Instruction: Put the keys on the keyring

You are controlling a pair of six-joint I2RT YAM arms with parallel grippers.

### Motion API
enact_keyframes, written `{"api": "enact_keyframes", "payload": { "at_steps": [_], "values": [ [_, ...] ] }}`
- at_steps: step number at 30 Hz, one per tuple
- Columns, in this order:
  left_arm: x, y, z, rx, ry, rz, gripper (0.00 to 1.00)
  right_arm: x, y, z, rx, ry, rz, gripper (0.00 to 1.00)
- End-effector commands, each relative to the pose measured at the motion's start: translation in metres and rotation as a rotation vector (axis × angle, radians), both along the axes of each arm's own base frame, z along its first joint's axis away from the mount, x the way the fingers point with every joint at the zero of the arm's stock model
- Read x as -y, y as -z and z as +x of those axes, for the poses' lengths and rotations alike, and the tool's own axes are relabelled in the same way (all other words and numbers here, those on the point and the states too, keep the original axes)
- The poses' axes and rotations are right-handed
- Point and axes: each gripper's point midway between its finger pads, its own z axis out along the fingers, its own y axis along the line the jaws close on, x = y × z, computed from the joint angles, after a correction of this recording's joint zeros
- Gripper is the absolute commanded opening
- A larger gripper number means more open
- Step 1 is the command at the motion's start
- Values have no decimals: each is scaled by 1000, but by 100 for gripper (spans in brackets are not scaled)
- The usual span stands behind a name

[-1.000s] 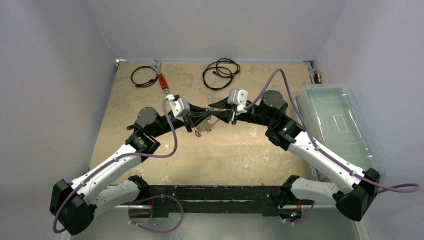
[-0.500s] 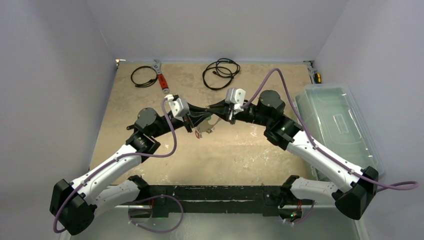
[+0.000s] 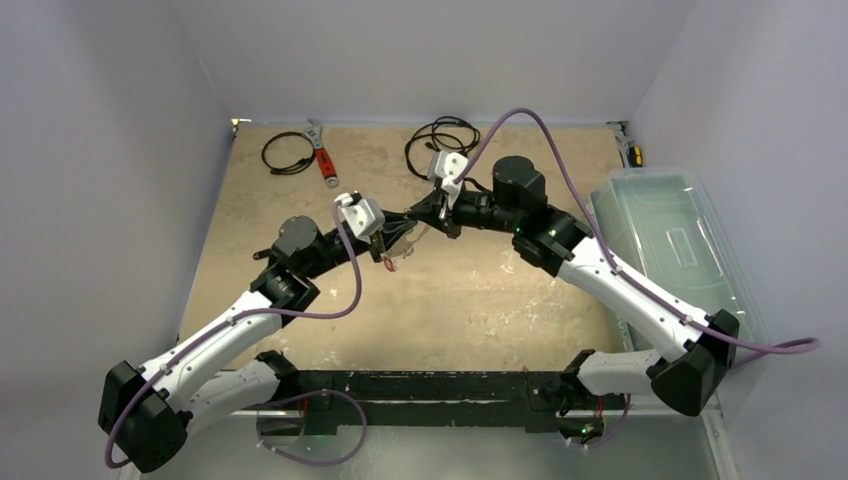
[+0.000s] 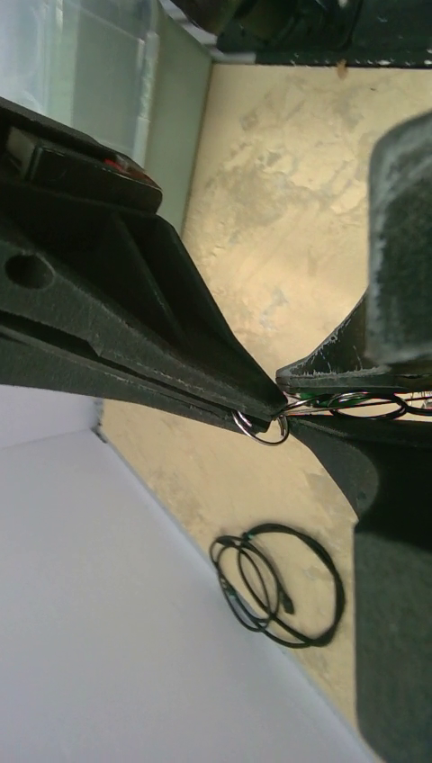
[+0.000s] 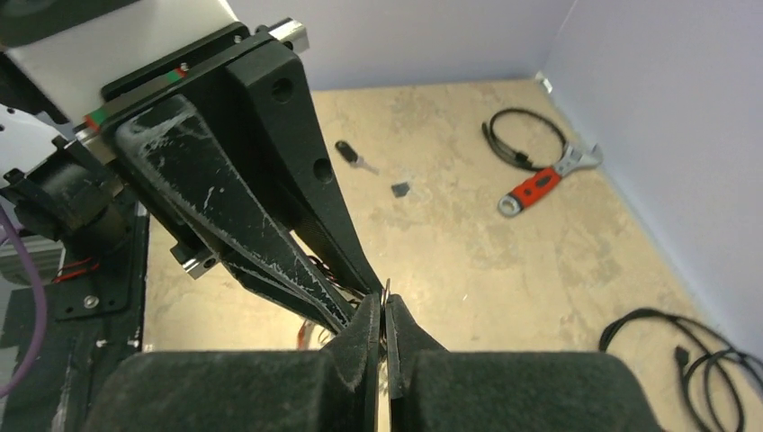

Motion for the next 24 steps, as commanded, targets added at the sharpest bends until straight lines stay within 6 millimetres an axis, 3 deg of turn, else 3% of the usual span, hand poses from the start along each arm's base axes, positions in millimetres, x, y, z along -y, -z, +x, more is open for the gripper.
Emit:
{"api": "enact_keyframes", "payload": {
  "at_steps": [1,10,17,24],
  "values": [
    [-18,-18,15,162,-116,119,0,7,29,-9,-160,12,-100,0],
    [-23,-9,14,218,-134,243,0,7,58,-8,-335,64,-183,0],
    [-27,-14,13,235,-164,236,4,7,74,-14,-426,70,-246,0],
    [-23,-10,9,229,-131,246,0,6,75,-17,-446,64,-261,0]
  ]
}}
